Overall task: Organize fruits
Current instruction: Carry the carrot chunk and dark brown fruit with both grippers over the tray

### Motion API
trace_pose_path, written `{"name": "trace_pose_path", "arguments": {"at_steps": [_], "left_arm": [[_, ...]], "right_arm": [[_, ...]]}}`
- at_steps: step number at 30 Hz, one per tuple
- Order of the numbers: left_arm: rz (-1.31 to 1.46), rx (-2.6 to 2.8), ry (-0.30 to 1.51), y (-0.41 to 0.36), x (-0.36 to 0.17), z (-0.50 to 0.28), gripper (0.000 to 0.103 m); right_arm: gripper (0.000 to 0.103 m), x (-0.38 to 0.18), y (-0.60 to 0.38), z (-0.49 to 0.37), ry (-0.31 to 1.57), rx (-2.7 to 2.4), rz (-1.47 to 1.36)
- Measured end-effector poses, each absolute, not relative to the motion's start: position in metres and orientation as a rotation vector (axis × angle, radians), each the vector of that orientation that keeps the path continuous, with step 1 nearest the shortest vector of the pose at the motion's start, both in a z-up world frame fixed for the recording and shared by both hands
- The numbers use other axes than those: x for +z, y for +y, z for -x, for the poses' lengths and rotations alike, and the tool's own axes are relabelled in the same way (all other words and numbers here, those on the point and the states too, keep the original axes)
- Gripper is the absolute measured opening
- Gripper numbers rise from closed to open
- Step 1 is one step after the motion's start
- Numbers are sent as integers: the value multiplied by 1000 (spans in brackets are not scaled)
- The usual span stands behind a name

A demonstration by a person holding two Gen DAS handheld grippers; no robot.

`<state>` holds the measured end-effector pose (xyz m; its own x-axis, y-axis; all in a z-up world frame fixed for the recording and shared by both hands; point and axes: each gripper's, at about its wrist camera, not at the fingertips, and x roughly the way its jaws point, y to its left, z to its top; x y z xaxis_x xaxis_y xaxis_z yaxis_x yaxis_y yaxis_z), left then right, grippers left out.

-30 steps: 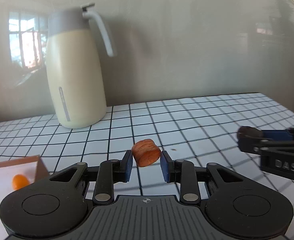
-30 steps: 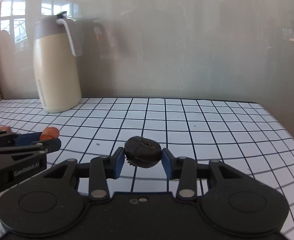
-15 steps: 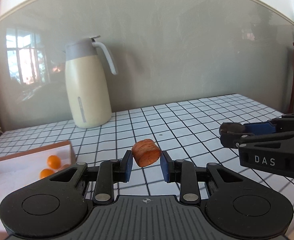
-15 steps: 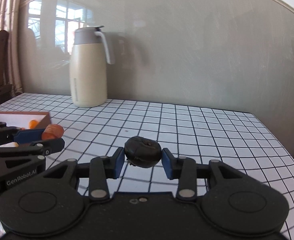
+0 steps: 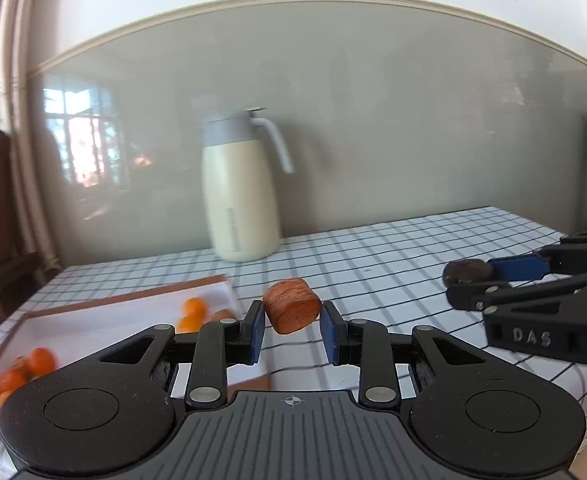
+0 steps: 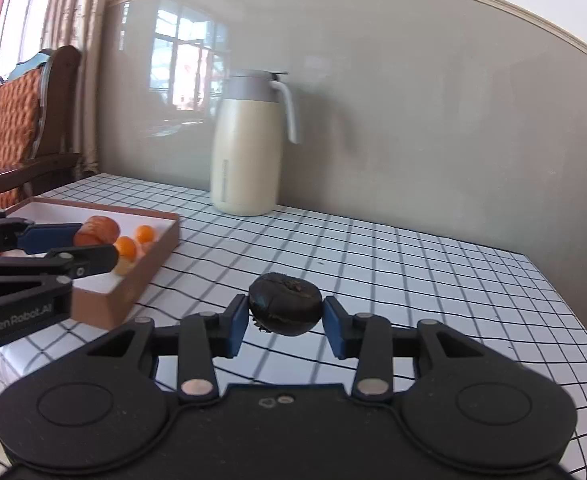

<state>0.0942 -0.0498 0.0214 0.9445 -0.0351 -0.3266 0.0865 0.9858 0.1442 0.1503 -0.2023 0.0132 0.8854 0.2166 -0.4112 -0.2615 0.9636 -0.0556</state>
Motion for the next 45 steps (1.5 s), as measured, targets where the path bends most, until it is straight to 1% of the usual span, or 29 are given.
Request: {"name": "trace_pose_path", "arguments": {"at_steps": [8,26,36,45], "left_arm": [[-138,35,304,-4,29,-75,30],[-88,244,293,102,29,-61,30],[-52,314,281,145,32,-77,30],[-30,333,268,162,33,-102,30]], "right_arm": [[32,23,-156,-144,391,355,122],[32,39,-61,-145,314,532,161],[32,48,-26,-168,288,545,170],[32,49,-26,-191,287,518,145]]}}
